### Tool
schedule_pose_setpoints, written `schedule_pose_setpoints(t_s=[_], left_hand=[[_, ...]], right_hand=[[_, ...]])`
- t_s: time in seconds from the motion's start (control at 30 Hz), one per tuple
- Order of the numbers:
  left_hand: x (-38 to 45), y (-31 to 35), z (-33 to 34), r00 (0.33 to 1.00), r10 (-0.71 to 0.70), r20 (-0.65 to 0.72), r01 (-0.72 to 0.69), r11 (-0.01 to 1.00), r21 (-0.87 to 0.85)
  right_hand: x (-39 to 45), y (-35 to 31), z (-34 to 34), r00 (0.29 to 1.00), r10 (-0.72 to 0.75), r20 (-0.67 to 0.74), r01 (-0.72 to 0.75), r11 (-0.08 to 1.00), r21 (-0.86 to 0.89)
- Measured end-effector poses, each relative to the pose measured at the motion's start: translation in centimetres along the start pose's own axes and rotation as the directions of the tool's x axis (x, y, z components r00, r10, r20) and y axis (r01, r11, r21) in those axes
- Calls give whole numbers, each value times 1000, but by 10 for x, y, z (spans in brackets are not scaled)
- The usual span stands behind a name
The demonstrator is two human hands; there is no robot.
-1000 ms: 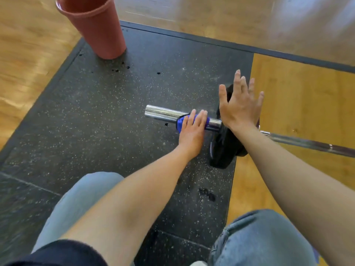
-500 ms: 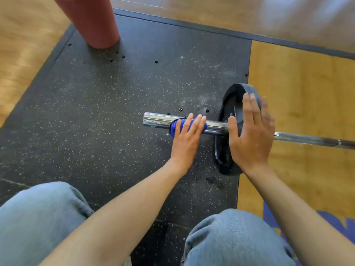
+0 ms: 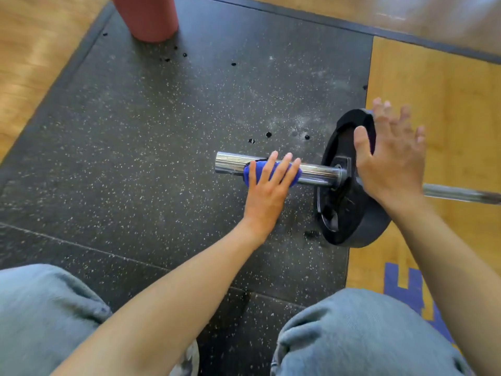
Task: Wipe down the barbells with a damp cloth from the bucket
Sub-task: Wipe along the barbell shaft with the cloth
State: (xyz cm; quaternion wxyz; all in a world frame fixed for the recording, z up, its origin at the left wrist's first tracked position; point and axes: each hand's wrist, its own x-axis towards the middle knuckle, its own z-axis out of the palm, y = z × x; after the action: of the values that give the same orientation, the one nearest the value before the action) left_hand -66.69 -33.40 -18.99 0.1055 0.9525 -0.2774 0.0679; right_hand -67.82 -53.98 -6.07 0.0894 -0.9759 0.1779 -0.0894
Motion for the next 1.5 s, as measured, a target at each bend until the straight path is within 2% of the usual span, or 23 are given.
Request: schedule_pose_setpoints(t_s=[0.07, 0.2, 0.27, 0.4, 0.47, 0.6, 0.67, 0.73, 0.77, 0.83, 0.9, 0.97, 1.07, 1.17, 1.23, 1.3, 1.37, 1.4, 1.43, 1.5], left_hand=[[1, 14, -2, 999, -36, 21, 36, 999, -29], [14, 35, -5, 990, 130, 62, -129, 991, -20], [14, 16, -6, 991, 133, 30, -133, 991, -8], [-7, -8, -5, 983, -182, -10, 182, 982, -57], [-10, 13, -8, 972, -237, 3, 236, 967, -93], [-5, 82, -9, 993, 49, 108, -42, 997, -71], [-9, 93, -5, 994, 68, 84, -63, 996, -55], [-18, 72, -2, 999, 14, 31, -12, 998, -58], [-24, 55, -3, 999, -51, 18, 52, 996, -77], [-33, 24, -10, 964, -265, -17, 261, 957, -125], [-35, 15, -16, 923, -384, 25, 384, 913, -138], [-32, 35, -22, 939, -336, 69, 343, 929, -139], [-33, 87, -16, 992, -104, 74, 112, 988, -109], [-38, 99, -10, 996, 7, 88, 4, 992, -128], [-41, 70, -11, 998, -29, 52, 36, 990, -136], [-48, 39, -14, 982, -187, 27, 189, 966, -177], [-49, 24, -22, 930, -358, 80, 367, 909, -199], [-46, 29, -26, 917, -387, 94, 398, 896, -199], [-42, 39, -27, 925, -368, 97, 380, 903, -199], [-34, 70, -24, 973, -211, 98, 226, 955, -193]], right_hand=[[-7, -3, -1, 999, 6, -41, -6, 1000, 0], [-19, -2, 0, 999, -9, -51, 8, 1000, -9], [-23, 0, -1, 998, -24, -59, 24, 1000, -1], [-31, -1, 0, 995, -35, -96, 40, 998, 54], [-37, -3, 1, 993, -44, -113, 50, 997, 52], [-53, 0, 1, 988, -54, -143, 59, 998, 26], [-65, 2, 2, 985, -43, -170, 51, 998, 42], [-78, 3, 4, 982, -30, -187, 43, 997, 68], [-85, 3, 4, 982, -22, -189, 38, 996, 79], [-96, 2, 4, 982, -5, -191, 22, 996, 83], [-104, 0, 4, 982, 17, -186, -5, 998, 65], [-109, -2, 6, 980, 55, -190, -41, 996, 79], [-116, -1, 10, 959, 92, -268, -65, 992, 105], [-123, 2, 14, 945, 74, -318, -53, 996, 74], [-125, 3, 15, 945, 62, -321, -37, 996, 84], [-128, 4, 16, 945, 55, -323, -28, 996, 89], [-128, 3, 17, 938, 52, -343, -25, 996, 84], [-127, 1, 17, 937, 52, -346, -28, 997, 74], [-127, -1, 17, 936, 52, -348, -33, 998, 61], [-126, -4, 16, 932, 62, -356, -51, 998, 40]])
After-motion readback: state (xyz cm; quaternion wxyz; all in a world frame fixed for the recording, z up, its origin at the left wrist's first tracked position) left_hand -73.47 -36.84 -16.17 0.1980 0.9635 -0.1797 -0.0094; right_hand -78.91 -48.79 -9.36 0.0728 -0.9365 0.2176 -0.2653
